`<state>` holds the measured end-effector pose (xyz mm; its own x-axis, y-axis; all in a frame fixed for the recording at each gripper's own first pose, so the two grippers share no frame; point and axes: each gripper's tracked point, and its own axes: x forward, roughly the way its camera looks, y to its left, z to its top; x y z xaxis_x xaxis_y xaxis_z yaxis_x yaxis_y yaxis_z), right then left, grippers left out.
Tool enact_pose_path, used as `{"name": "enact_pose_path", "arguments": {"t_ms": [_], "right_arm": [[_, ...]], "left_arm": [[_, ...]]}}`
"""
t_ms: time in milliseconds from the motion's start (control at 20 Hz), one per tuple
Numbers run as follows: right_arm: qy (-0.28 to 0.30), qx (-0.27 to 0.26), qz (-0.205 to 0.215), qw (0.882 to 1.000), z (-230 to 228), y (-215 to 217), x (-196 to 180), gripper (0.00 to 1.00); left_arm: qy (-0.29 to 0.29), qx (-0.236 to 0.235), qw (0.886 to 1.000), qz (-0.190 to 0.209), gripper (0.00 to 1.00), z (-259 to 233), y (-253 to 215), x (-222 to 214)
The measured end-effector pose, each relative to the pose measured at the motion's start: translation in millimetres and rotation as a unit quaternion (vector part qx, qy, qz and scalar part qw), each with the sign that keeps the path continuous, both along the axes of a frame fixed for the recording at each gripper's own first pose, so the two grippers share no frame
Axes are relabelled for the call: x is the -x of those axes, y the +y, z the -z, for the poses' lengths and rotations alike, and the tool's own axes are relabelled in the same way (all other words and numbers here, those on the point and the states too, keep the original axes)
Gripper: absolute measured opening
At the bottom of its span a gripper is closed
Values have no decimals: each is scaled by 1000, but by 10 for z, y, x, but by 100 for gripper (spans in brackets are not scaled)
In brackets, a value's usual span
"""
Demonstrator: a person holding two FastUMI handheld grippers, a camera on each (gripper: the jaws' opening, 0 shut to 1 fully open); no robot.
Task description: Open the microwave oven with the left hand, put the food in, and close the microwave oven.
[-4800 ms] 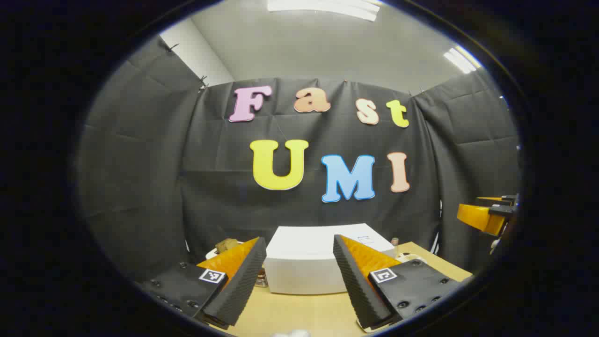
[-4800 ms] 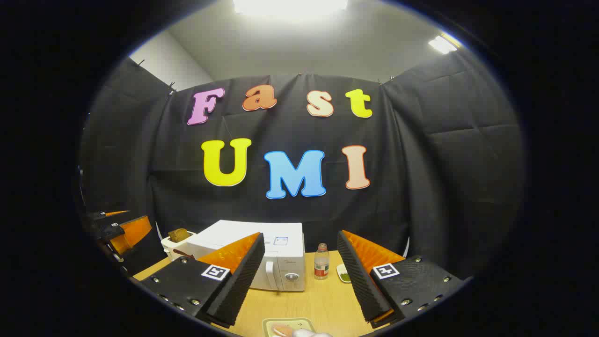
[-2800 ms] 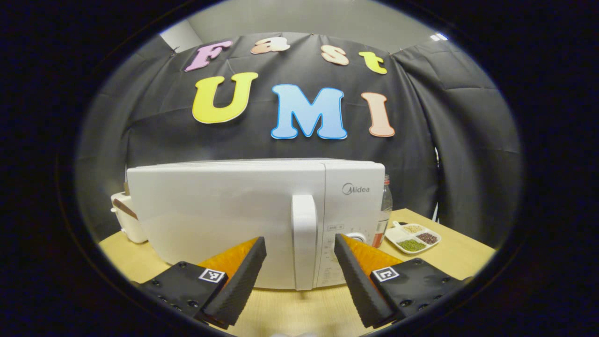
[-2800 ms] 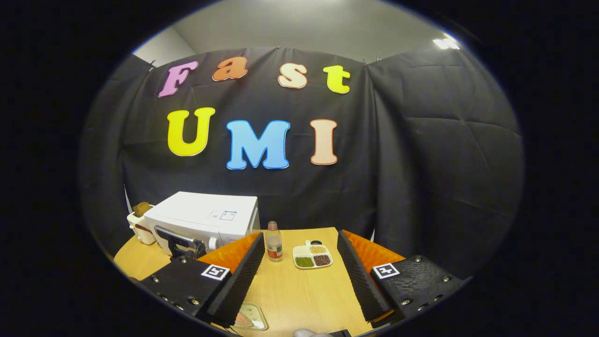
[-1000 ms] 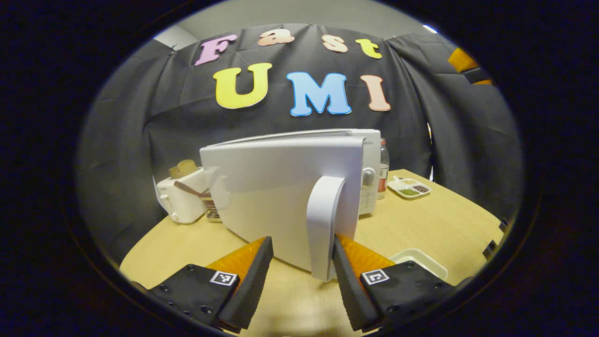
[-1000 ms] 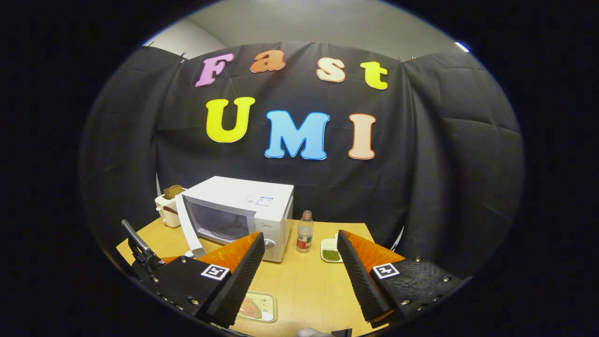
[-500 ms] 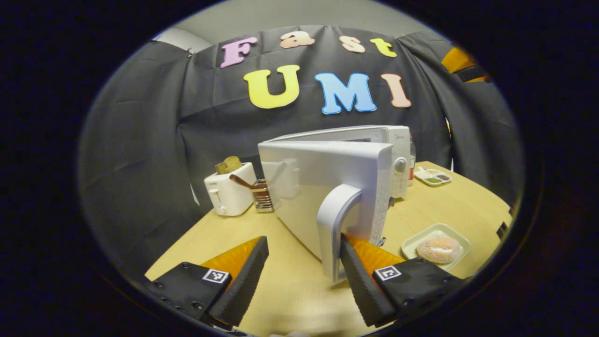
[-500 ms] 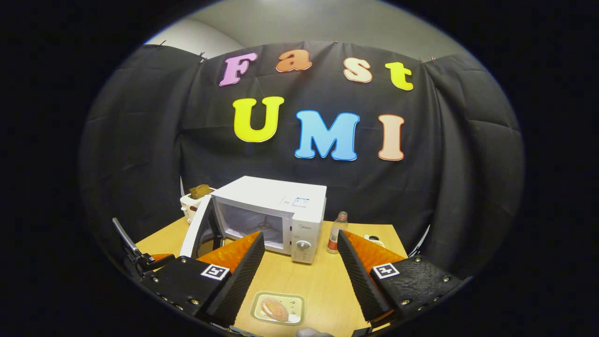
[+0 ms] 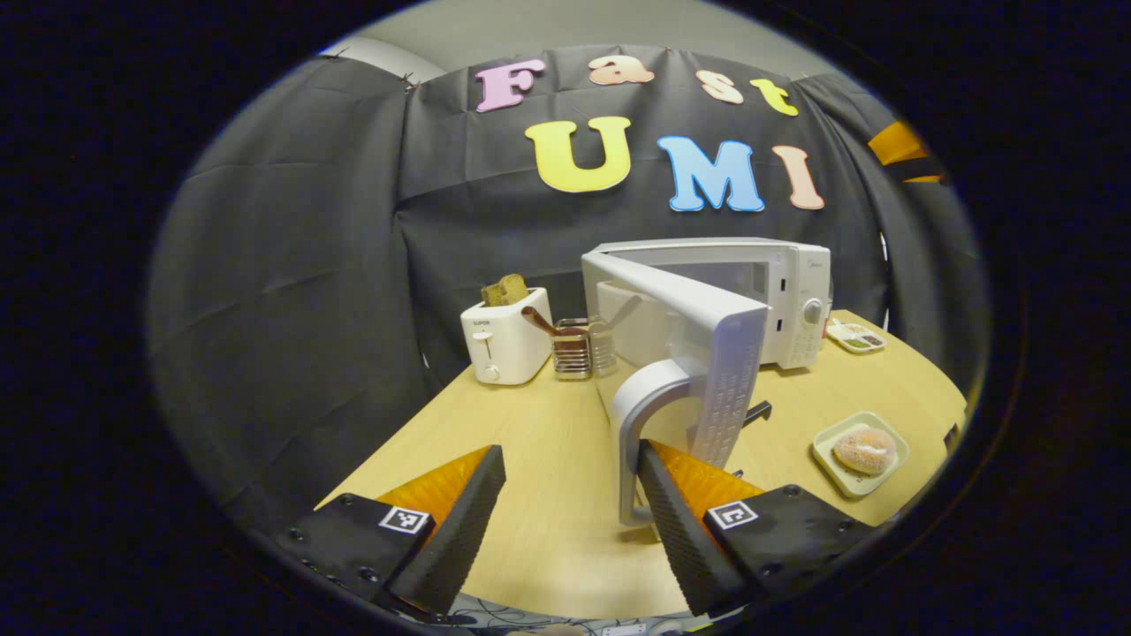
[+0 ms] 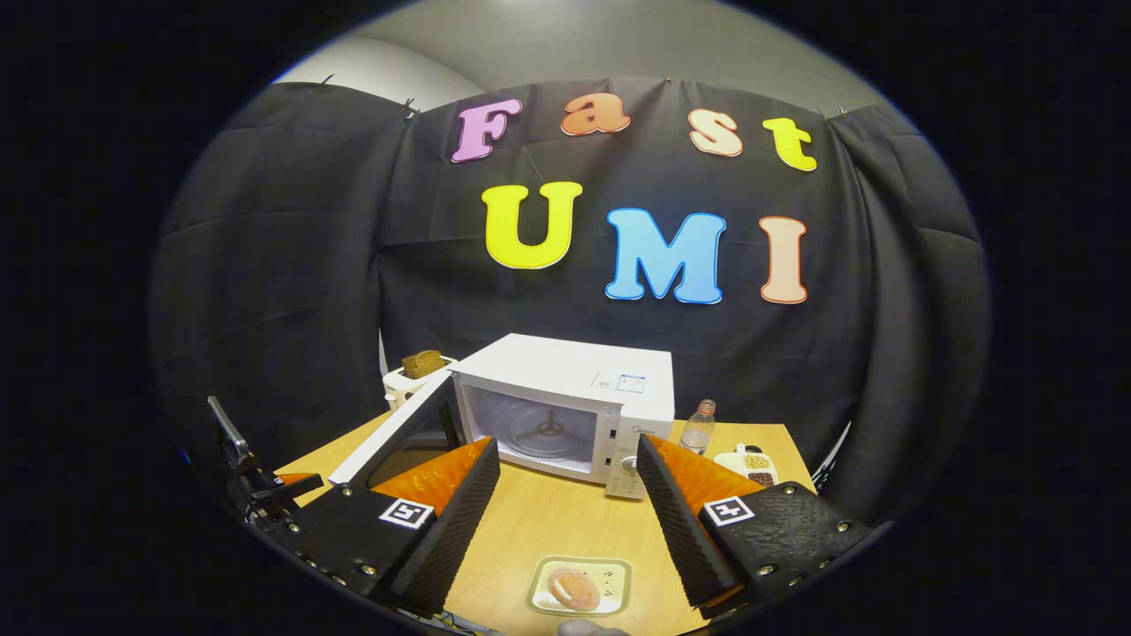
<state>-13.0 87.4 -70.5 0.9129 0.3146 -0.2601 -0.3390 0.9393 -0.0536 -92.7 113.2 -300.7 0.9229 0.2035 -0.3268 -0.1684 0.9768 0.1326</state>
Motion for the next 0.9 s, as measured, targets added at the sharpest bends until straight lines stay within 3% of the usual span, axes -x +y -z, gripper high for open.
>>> {"name": "enact_pose_path", "arguments": {"t_ms": [300,550,900], "right_arm": [[-1,-5,-7,1000,18,184,54,95],[-7,6,-1,1000,97,133,52,95],[41,74,-4,996,976,-147,229,95]], "left_arm": [[-8,-20,999,-26,100,-176,476,146],[-35,-22,999,-15,100,-589,481,219],[-111,-9,993,25,100,-1595,122,195]]}}
